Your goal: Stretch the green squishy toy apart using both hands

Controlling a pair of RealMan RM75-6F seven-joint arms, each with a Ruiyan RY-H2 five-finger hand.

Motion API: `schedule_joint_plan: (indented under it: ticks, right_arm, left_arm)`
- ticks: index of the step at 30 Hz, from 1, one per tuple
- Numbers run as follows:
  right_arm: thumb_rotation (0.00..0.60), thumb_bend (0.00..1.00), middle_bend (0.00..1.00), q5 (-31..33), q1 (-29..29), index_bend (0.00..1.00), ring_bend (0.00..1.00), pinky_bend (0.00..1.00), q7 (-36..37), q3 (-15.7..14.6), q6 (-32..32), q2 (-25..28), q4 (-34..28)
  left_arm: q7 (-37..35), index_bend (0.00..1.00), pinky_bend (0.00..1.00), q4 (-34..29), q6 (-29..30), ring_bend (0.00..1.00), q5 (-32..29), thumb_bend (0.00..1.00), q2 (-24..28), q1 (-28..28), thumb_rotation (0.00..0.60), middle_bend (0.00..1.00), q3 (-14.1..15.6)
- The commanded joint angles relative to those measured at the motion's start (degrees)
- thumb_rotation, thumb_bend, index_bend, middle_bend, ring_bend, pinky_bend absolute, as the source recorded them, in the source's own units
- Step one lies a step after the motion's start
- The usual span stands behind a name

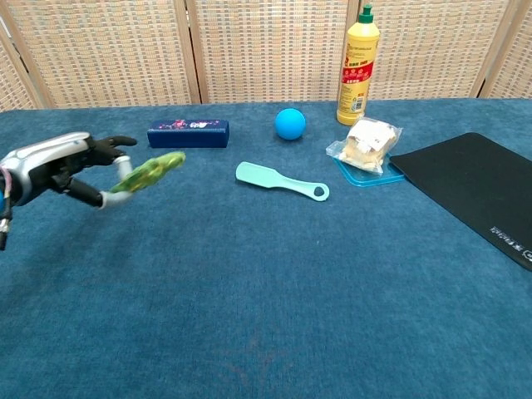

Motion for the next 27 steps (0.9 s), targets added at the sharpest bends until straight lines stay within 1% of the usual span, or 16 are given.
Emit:
schedule_joint_plan:
  ticks: [1, 4, 9, 12, 17, 20, 27]
  right_arm:
    - [0.6, 0.0, 0.0, -2.01, 4.35, 0.23, 0.0, 0.0, 7.64, 1.39, -5.69, 3.22, -1.98]
    - [0.6, 0.0, 0.0, -2.28, 7.42, 0.27, 0.0, 0.0, 11.67, 2.67, -9.06, 3.92, -2.39]
    - [0.6, 0.0, 0.0, 0.11, 11.09, 0.3, 0.0, 0.0, 14.63, 4.48, -13.57, 4.58, -3.0]
    - [0.6, 0.0, 0.0, 1.71, 13.24, 0.33, 0.0, 0.0, 16.59, 5.66, -16.0, 4.53, -3.62]
    - [0.6, 0.02, 0.0, 4.37, 17.7, 0.36, 0.0, 0.0, 19.56, 7.28, -21.75, 4.14, -5.24]
    - [0.6, 0.05, 0.0, 5.5, 19.76, 0.38, 0.0, 0.0, 19.88, 7.88, -23.72, 3.28, -5.55]
    - [0.6, 0.14, 0.0, 9.31, 24.14, 0.44, 0.0, 0.0, 16.74, 8.95, -26.44, 0.59, -5.37]
  left_arm:
    - [-9.82, 0.76, 0.0, 0.29, -3.0, 0.0, 4.51, 0.4, -1.88, -3.08, 0.6, 0.0, -2.23]
    - [-11.06, 0.76, 0.0, 0.48, -4.53, 0.0, 4.11, 0.4, -3.76, -5.37, 0.6, 0.0, -3.45]
    - [-10.48, 0.76, 0.0, 0.95, -5.37, 0.0, 1.87, 0.4, -6.79, -7.79, 0.6, 0.0, -5.29]
    - [-8.68, 0.76, 0.0, 1.49, -5.58, 0.0, 0.59, 0.4, -8.59, -9.14, 0.6, 0.0, -5.97]
    - [-6.11, 0.76, 0.0, 2.04, -6.67, 0.0, -2.22, 0.4, -11.62, -11.71, 0.6, 0.0, -7.53]
    - [-4.23, 0.76, 0.0, 2.31, -6.99, 0.0, -3.75, 0.4, -13.11, -13.02, 0.6, 0.0, -8.23]
    - [2.86, 0.76, 0.0, 1.63, -6.47, 0.0, -7.5, 0.4, -15.98, -15.8, 0.6, 0.0, -9.36]
